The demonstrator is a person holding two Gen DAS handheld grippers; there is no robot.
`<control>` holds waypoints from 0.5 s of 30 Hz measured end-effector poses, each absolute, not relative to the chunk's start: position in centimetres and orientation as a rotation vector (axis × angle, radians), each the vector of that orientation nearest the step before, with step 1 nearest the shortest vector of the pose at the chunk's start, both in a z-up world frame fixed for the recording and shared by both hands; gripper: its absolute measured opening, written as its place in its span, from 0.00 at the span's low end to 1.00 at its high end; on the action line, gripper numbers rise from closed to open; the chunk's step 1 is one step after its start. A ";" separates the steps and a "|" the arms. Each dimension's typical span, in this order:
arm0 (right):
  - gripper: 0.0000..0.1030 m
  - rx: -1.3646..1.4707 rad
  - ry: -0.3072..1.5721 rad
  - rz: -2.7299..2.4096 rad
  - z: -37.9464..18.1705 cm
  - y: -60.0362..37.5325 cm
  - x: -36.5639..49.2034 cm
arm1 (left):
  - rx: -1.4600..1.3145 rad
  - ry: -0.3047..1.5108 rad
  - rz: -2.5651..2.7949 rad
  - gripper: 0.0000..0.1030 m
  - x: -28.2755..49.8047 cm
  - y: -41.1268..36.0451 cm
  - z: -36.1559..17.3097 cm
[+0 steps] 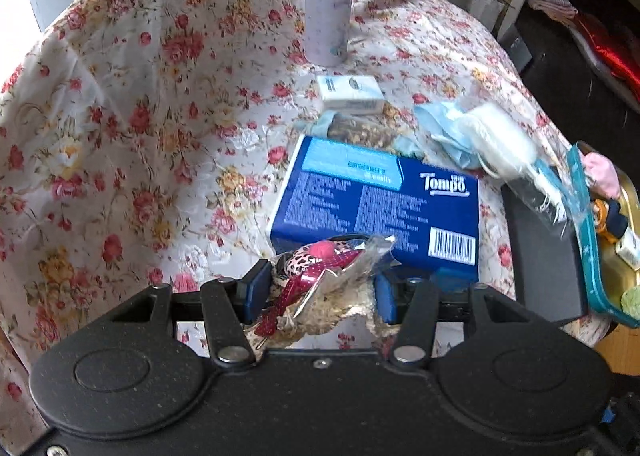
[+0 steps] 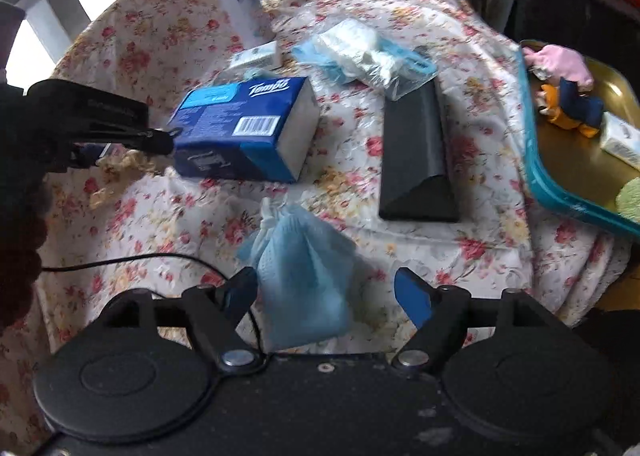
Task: Organize soft objects
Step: 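Lift the doily in the left tool while the right tool grasps the blue face mask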
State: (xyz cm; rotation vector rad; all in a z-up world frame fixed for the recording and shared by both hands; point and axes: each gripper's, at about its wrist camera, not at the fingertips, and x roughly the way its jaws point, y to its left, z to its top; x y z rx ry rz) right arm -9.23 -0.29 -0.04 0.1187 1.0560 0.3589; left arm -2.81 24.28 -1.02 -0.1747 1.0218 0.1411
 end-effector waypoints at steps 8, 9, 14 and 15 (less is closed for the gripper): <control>0.96 0.102 1.067 0.372 -0.7 1.0 -8.1 | -0.137 1.041 0.150 0.50 -3.4 23.7 -1.7; 0.97 0.094 1.067 0.376 -0.7 1.3 -7.9 | -0.136 1.041 0.151 0.50 -3.4 23.7 -1.8; 1.00 0.012 1.067 0.394 -1.1 3.3 -7.4 | -0.133 1.052 0.150 0.50 -3.4 23.8 -2.1; 1.00 -0.010 1.072 0.398 -1.3 3.9 -7.4 | -0.133 1.054 0.150 0.50 -3.4 23.8 -2.1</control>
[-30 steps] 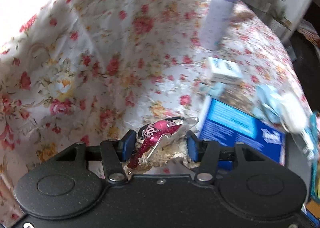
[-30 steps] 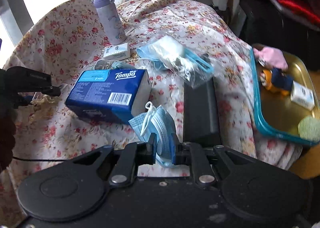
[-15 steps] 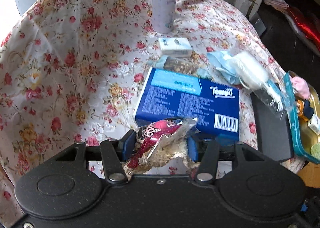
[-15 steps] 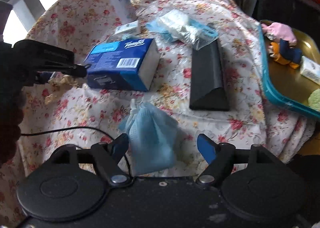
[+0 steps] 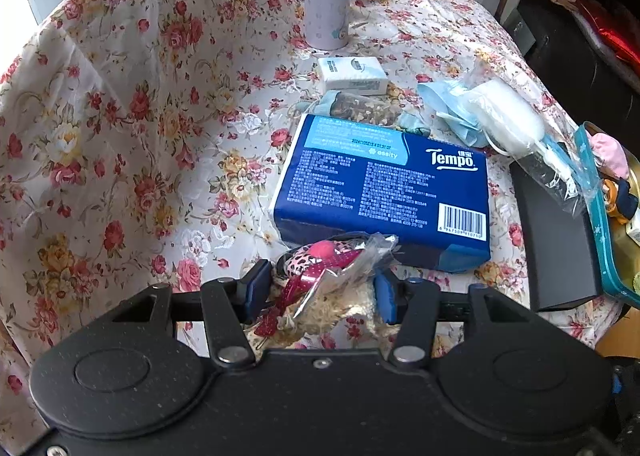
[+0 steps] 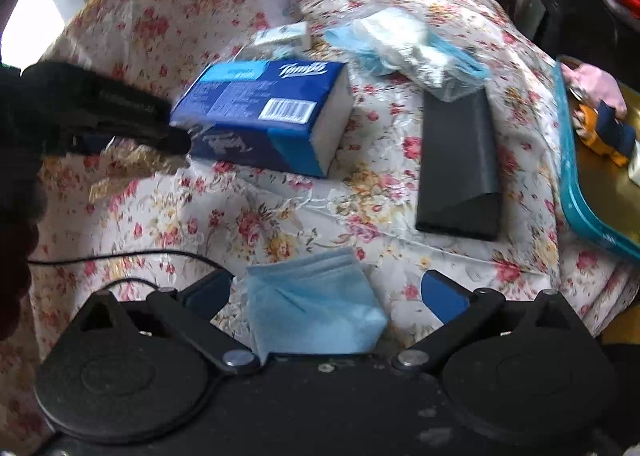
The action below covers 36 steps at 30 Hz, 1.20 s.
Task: Organize soft objects
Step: 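Lift the doily in the left tool while the right tool grasps the blue face mask, then carry the doily and the blue mask over the gold tray with both tools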
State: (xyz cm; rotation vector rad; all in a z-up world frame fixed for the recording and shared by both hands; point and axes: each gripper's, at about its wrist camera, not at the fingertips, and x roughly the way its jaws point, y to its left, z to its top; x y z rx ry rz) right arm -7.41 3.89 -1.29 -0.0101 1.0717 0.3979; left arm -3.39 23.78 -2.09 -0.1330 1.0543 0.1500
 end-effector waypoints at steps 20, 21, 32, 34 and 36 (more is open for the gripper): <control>0.57 0.092 1.077 0.302 0.0 1.1 -8.6 | -0.103 1.044 0.101 0.50 -3.4 22.6 -1.3; 0.57 0.111 1.066 0.287 0.4 0.4 -8.7 | -0.095 1.040 0.091 0.50 -3.4 22.3 -1.1; 0.57 0.273 0.940 -0.009 3.4 -8.0 -10.7 | -0.015 1.004 -0.079 0.50 -4.0 16.4 0.8; 0.57 0.294 0.923 -0.059 3.5 -9.6 -10.9 | 0.003 0.990 -0.115 0.50 -3.8 15.0 1.2; 0.57 0.304 0.909 -0.107 3.6 -11.0 -10.8 | 0.018 0.977 -0.157 0.50 -3.6 13.5 1.7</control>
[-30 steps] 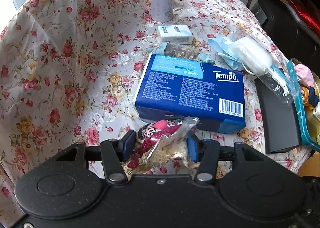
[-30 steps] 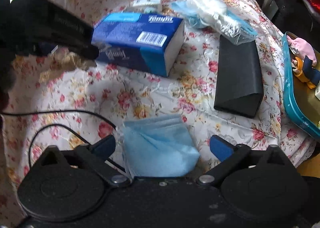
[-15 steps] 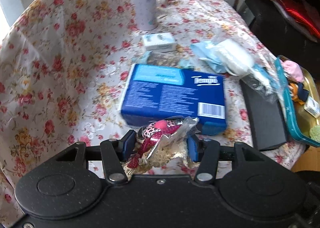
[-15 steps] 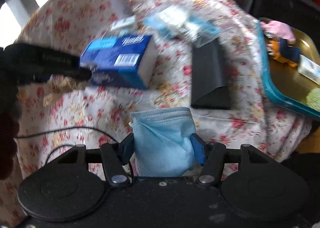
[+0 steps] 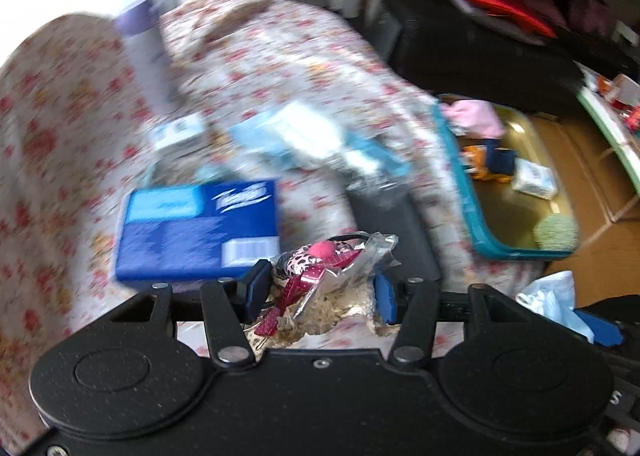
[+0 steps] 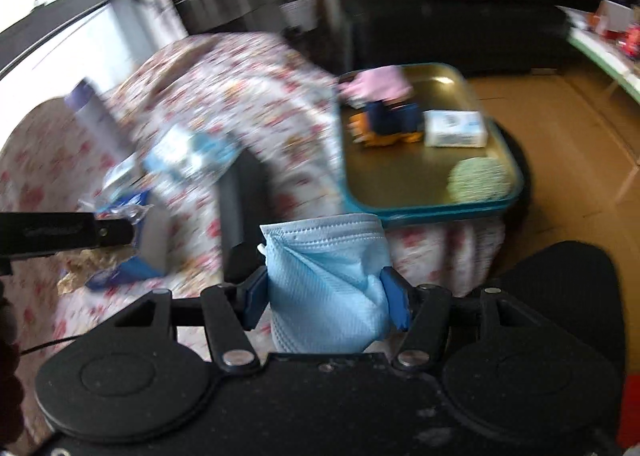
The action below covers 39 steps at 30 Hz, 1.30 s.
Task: Organize soft objects
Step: 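Carry the doily and the blue mask over the gold tray with both tools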
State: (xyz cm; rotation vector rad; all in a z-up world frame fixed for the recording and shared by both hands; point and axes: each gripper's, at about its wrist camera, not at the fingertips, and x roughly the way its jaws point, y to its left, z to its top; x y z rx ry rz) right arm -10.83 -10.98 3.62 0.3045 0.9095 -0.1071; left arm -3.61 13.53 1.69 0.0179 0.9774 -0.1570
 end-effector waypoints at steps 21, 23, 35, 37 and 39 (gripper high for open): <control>0.57 0.398 0.787 -0.416 3.3 -20.1 -3.9 | 0.096 0.894 -0.399 0.50 1.7 -1.5 4.7; 0.57 0.417 0.791 -0.438 2.9 -21.2 -3.2 | 0.093 0.898 -0.401 0.50 2.2 -2.4 4.5; 0.57 0.511 0.816 -0.447 1.2 -23.9 -2.0 | 0.095 0.959 -0.407 0.50 6.4 -7.6 2.8; 0.57 0.495 0.819 -0.436 1.2 -23.6 -1.6 | 0.090 0.974 -0.413 0.50 7.4 -8.4 2.6; 0.57 0.466 0.826 -0.411 1.2 -23.1 -1.0 | 0.087 0.978 -0.420 0.50 8.4 -9.3 2.6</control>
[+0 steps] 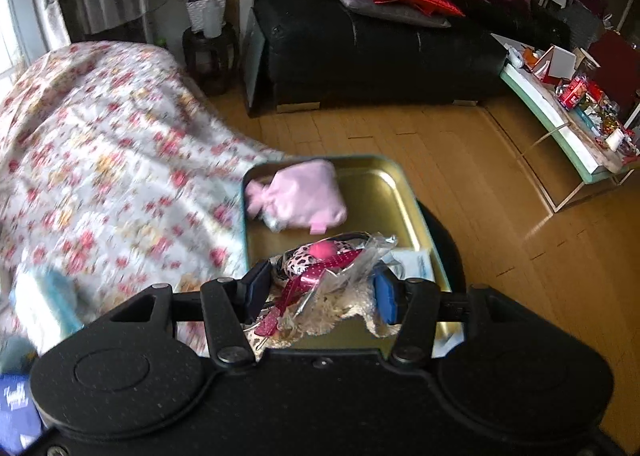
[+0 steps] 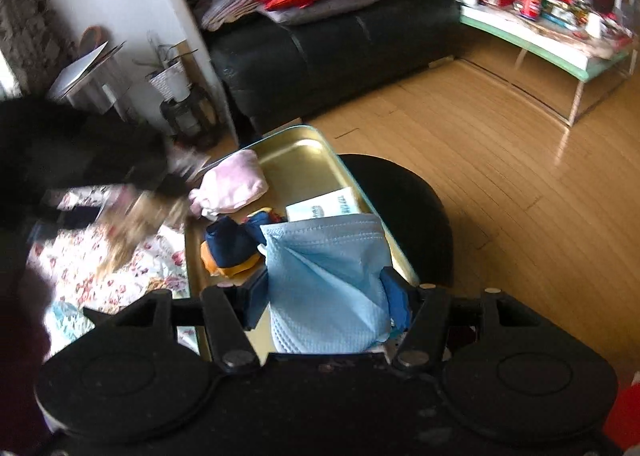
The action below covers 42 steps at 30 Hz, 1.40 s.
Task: Organize soft objects
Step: 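Carry the doily and the blue mask over the gold tray with both tools, then open the left tool to drop the doily while the right tool releases the mask into the tray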
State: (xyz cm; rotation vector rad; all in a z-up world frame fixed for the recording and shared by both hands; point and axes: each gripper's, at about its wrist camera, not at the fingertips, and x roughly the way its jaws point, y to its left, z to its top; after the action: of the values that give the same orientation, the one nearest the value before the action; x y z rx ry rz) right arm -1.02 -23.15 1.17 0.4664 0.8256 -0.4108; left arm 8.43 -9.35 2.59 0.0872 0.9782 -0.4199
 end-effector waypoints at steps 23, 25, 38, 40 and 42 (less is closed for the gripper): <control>0.65 0.410 0.887 -0.316 -1.5 -21.7 2.4 | 0.226 1.033 -0.553 0.68 14.7 -17.0 0.0; 0.71 0.419 0.879 -0.317 -1.5 -21.9 2.3 | 0.234 1.033 -0.561 0.68 14.7 -17.2 -0.2; 0.74 0.493 0.867 -0.321 -1.5 -23.1 1.8 | 0.226 1.011 -0.516 0.68 14.5 -15.7 1.0; 0.74 0.516 0.870 -0.327 -1.6 -23.5 1.8 | 0.230 1.004 -0.503 0.68 14.4 -15.1 1.2; 0.74 0.525 0.872 -0.332 -1.7 -23.6 1.7 | 0.229 1.004 -0.494 0.68 14.1 -14.7 1.3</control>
State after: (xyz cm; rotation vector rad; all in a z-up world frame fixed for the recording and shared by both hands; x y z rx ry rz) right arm 1.73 -23.62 -1.68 0.5247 0.8716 -0.3319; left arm 14.15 -14.67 1.29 0.2294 1.0039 -0.4942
